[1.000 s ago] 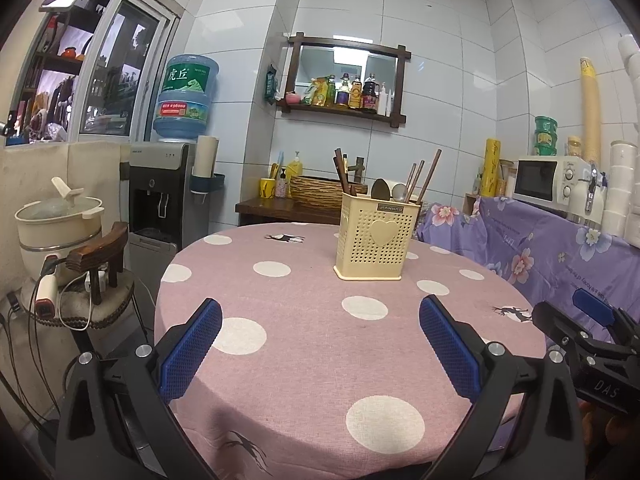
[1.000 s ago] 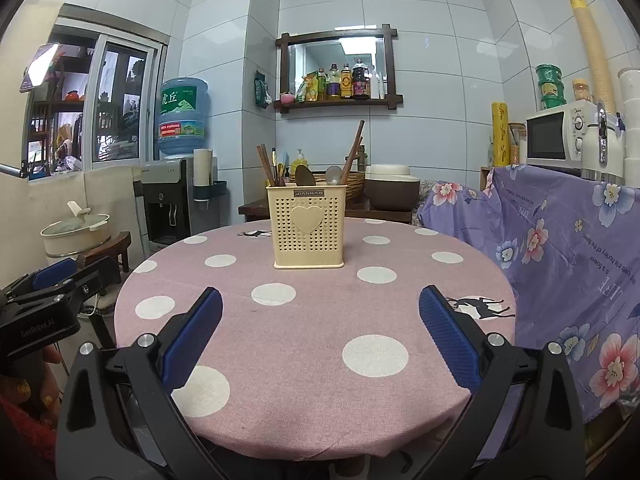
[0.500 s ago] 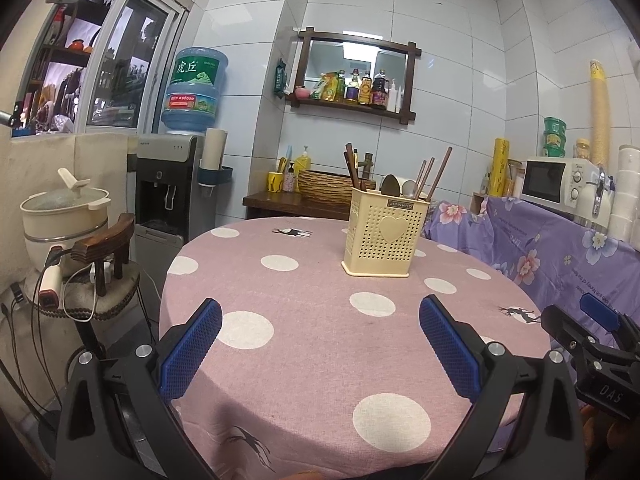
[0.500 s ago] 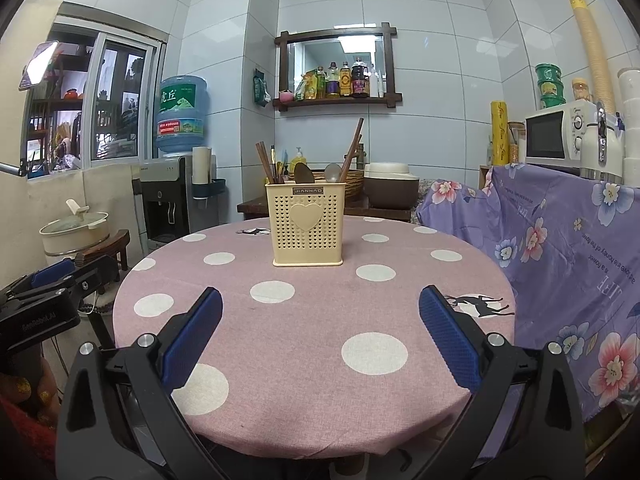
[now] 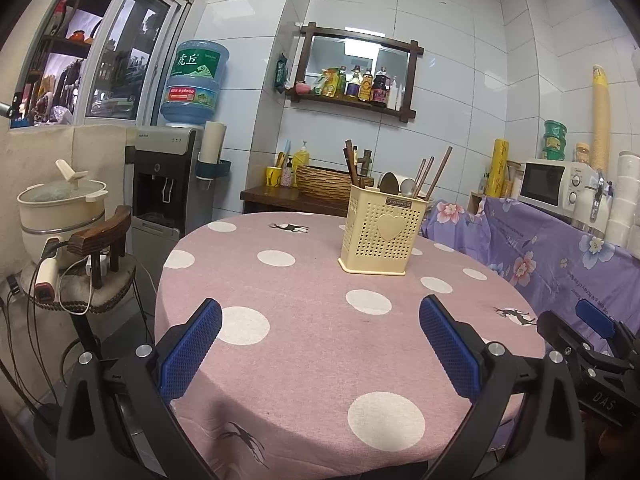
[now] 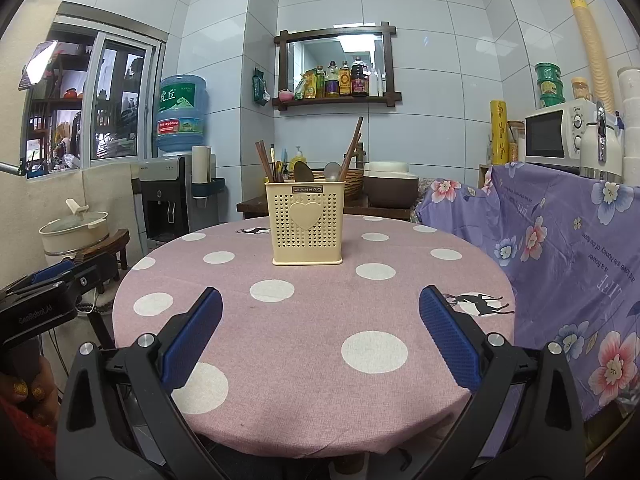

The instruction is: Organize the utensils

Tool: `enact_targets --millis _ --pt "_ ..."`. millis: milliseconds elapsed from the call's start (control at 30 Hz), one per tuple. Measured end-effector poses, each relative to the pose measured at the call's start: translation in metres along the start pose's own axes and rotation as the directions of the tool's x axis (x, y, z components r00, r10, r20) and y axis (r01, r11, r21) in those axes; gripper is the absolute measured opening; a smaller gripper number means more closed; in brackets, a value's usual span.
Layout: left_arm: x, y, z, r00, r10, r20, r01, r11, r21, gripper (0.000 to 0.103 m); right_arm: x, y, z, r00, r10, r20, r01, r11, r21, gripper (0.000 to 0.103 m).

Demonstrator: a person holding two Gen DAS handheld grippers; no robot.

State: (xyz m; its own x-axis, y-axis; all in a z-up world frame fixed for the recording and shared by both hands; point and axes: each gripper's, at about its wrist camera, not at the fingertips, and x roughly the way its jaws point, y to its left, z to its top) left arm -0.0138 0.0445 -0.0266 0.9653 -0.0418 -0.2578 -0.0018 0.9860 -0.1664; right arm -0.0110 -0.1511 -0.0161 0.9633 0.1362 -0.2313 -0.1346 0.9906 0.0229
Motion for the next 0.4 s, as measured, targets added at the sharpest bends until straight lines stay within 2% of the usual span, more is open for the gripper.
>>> enact_targets --millis 400 --pt "0.0027 -0.0034 -0.0004 1.0 0.019 -0.022 -0.018 0.999 0.031 0.098 0.0 0.0003 -0.0003 1.0 -0.001 -0.004 0.001 1.0 0.002 0.097"
